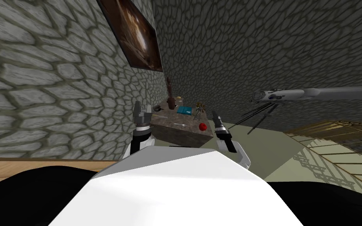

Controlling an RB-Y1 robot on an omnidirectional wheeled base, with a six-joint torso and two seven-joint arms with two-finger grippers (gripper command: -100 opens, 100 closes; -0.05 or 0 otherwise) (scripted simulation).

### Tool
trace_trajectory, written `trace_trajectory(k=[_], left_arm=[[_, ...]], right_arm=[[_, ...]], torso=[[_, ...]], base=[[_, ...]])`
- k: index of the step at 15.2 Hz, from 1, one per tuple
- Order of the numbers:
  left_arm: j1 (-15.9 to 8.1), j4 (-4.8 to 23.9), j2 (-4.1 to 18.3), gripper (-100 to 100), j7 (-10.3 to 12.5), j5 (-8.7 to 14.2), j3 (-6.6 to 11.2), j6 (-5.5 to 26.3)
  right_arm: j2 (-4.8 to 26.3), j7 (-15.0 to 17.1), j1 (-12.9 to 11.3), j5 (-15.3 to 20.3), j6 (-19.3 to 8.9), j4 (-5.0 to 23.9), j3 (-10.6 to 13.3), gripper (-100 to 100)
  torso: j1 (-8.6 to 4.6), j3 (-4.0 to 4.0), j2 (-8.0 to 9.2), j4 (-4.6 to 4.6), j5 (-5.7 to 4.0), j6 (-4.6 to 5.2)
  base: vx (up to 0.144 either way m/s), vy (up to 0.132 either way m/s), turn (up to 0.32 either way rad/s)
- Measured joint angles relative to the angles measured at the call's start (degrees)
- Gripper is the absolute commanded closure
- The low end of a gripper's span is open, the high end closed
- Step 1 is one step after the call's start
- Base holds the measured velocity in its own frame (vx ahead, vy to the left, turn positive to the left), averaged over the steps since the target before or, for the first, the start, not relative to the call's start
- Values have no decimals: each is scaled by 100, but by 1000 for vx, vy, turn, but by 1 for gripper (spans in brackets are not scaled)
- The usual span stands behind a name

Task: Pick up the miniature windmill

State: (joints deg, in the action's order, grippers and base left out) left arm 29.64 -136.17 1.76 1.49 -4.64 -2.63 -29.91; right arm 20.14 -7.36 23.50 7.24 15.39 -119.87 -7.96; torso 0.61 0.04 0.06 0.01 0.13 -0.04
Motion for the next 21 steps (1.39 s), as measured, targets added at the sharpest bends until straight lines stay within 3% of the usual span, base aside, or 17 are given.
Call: trace_trajectory(k=[6,10,17,21], left_arm=[[0,0,1,0,0,0,1,0],[0,0,1,0,0,0,1,0],[0,0,1,0,0,0,1,0],[0,0,1,0,0,0,1,0]], right_arm=[[317,-380,-150,390,-300,520,-176,-100],[583,-700,-296,727,-684,925,-363,-100],[825,-1315,-604,1348,-1077,1943,-703,-100],[929,-1549,-634,1589,-1318,2217,-856,-100]], torso=[[-35,-3,-4,-1,-7,2],[-25,-1,-2,-1,-5,3],[-19,-4,-6,-2,-3,2],[-29,-2,-3,-1,-6,1]], base=[[-1,83,100],[-5,88,163],[8,100,157],[10,75,139]])
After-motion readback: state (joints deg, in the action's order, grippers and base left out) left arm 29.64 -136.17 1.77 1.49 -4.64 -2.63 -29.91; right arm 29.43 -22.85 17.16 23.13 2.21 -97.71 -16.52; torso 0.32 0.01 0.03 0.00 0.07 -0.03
